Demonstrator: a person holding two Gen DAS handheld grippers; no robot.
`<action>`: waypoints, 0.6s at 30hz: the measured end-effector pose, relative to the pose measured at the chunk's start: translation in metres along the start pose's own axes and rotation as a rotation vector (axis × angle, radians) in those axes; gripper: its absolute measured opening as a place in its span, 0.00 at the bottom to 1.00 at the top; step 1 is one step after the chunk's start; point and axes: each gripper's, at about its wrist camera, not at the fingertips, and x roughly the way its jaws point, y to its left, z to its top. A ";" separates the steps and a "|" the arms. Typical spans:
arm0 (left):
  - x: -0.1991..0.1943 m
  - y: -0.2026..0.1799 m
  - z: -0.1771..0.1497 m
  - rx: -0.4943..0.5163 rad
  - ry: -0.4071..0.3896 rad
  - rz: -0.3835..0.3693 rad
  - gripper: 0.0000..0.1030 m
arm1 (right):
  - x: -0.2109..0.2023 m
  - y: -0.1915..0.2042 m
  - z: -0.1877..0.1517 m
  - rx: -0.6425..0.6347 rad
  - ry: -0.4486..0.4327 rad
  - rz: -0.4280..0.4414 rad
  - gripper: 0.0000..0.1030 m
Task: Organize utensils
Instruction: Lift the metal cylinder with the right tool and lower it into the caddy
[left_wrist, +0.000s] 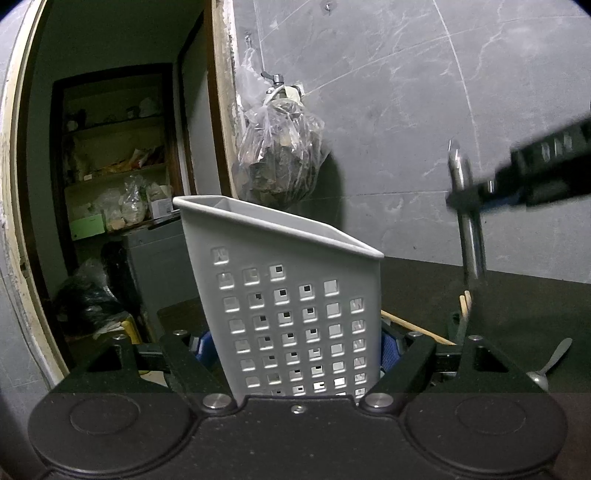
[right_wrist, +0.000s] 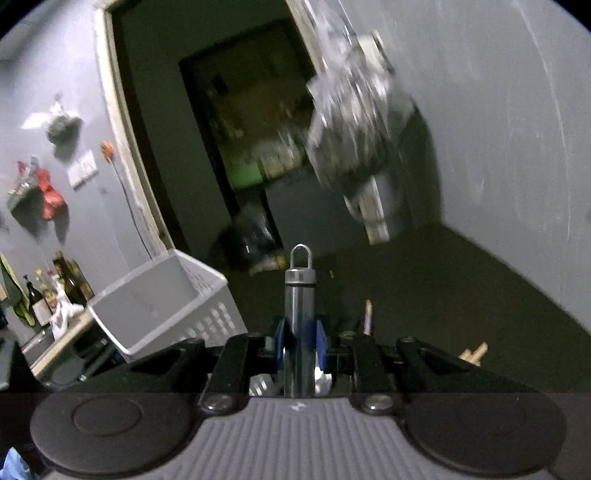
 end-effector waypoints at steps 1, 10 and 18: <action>-0.001 0.001 -0.001 -0.001 -0.001 -0.001 0.78 | -0.004 0.003 0.005 -0.008 -0.027 -0.001 0.19; -0.008 -0.001 -0.001 0.006 0.003 -0.004 0.78 | -0.024 0.044 0.063 -0.094 -0.235 0.049 0.19; -0.005 -0.003 0.003 0.009 0.009 0.000 0.78 | -0.009 0.090 0.092 -0.149 -0.285 0.224 0.19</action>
